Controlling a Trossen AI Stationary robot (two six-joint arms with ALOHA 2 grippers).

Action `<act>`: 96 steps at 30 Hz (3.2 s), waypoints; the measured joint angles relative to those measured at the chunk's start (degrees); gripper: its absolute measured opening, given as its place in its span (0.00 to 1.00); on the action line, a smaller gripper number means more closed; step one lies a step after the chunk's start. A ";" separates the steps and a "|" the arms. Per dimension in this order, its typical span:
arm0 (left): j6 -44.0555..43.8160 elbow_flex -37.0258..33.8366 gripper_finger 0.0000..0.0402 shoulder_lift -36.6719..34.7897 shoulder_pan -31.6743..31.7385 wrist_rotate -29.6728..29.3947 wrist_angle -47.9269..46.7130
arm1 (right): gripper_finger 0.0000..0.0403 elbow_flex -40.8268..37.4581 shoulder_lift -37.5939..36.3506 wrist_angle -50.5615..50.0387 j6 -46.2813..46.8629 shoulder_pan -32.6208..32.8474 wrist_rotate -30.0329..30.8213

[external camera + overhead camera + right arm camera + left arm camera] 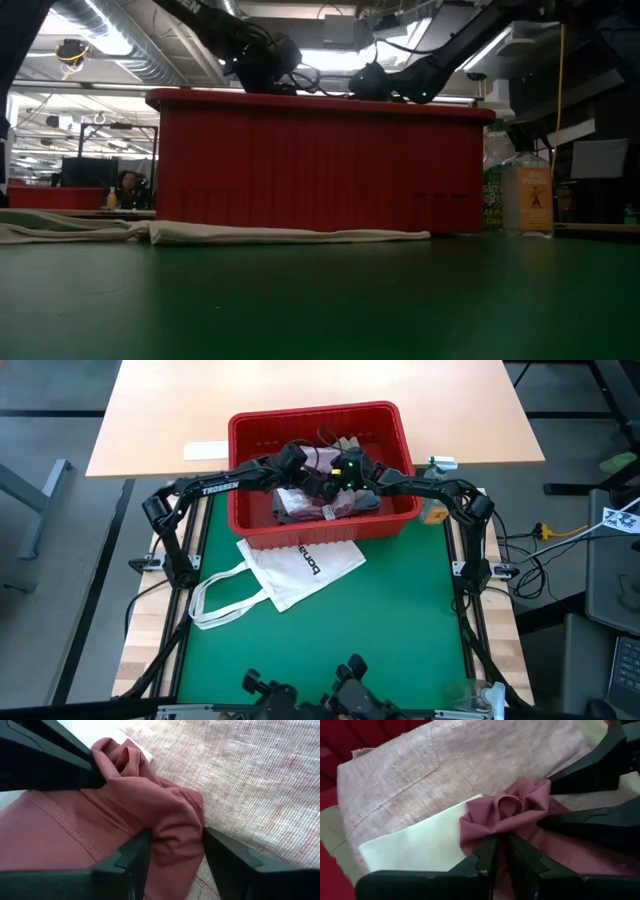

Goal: Fold laundry
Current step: Put the stacked clothes into the red bin, then return to Home Position

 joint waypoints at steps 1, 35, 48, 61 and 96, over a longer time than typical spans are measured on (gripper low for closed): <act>0.00 0.00 0.10 -0.22 0.18 -0.05 -0.14 | 0.46 0.00 -0.01 0.10 0.03 -0.02 -0.06; 3.32 -0.04 0.10 -4.78 -10.42 1.51 -8.94 | 0.46 -0.02 0.55 4.01 -2.13 -9.40 3.87; 8.72 -0.02 0.10 -17.45 -10.63 3.14 -7.20 | 0.46 -0.02 -16.49 -2.91 -2.15 -9.33 -3.27; 19.30 0.07 0.10 -39.49 -15.57 3.05 -16.71 | 0.45 -0.02 -43.88 -19.78 -8.68 -9.33 -7.41; 17.40 -58.68 0.10 -92.69 -28.91 2.99 10.68 | 0.02 -49.46 -107.68 -30.24 3.81 -9.27 -23.84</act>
